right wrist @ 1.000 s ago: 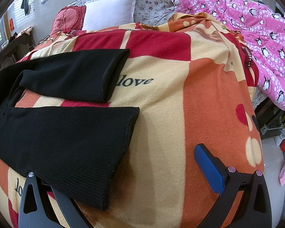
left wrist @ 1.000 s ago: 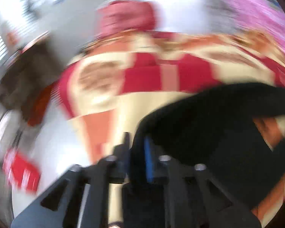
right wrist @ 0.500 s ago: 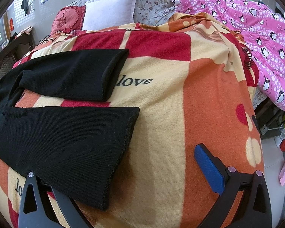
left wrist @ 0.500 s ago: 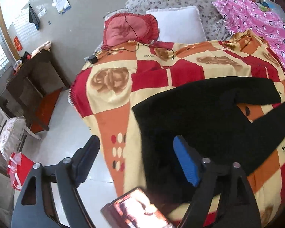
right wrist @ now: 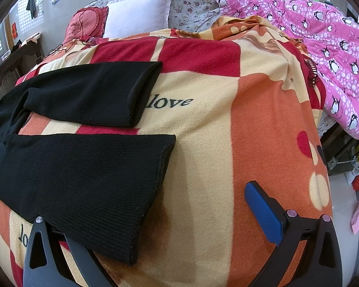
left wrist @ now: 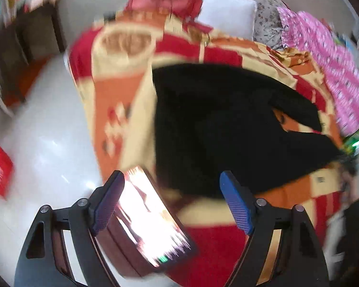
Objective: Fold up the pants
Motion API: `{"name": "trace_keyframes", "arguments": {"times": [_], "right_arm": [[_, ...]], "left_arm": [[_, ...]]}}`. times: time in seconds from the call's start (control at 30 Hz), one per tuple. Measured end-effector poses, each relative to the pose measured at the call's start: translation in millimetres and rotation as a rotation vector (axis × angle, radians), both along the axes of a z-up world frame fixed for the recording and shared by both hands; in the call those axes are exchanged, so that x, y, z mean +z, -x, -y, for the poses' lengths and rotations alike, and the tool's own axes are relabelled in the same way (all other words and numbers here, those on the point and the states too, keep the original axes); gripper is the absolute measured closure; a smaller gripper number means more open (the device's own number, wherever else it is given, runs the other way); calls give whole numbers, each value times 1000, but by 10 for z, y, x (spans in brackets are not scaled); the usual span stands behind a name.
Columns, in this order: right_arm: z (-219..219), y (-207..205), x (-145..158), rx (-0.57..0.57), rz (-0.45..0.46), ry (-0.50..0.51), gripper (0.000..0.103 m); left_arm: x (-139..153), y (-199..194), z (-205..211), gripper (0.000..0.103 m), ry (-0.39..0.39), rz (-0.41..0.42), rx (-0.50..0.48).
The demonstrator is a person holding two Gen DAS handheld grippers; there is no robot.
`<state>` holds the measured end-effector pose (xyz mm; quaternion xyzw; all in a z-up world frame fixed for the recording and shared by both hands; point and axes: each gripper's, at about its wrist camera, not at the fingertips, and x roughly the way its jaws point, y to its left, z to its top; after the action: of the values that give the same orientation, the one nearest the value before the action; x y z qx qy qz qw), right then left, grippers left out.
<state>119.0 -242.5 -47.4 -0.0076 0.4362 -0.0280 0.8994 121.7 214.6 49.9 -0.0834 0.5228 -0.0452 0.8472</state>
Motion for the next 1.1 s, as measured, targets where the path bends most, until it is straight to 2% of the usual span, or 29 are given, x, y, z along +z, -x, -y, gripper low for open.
{"name": "trace_keyframes", "arguments": {"times": [0.1, 0.17, 0.23, 0.53, 0.83, 1.1], "right_arm": [[-4, 0, 1, 0, 0, 0, 0], [-2, 1, 0, 0, 0, 1, 0], [-4, 0, -1, 0, 0, 1, 0], [-4, 0, -1, 0, 0, 1, 0], [-4, 0, -1, 0, 0, 1, 0], [-4, 0, -1, 0, 0, 1, 0]], "left_arm": [[-176, 113, -115, 21, 187, -99, 57], [-246, 168, -147, 21, 290, -133, 86], [-279, 193, -130, 21, 344, -152, 94], [-535, -39, -15, 21, 307, -163, 108], [-643, -186, -2, 21, 353, -110, 77], [-723, -191, -73, 22, 386, -45, 113]]}}
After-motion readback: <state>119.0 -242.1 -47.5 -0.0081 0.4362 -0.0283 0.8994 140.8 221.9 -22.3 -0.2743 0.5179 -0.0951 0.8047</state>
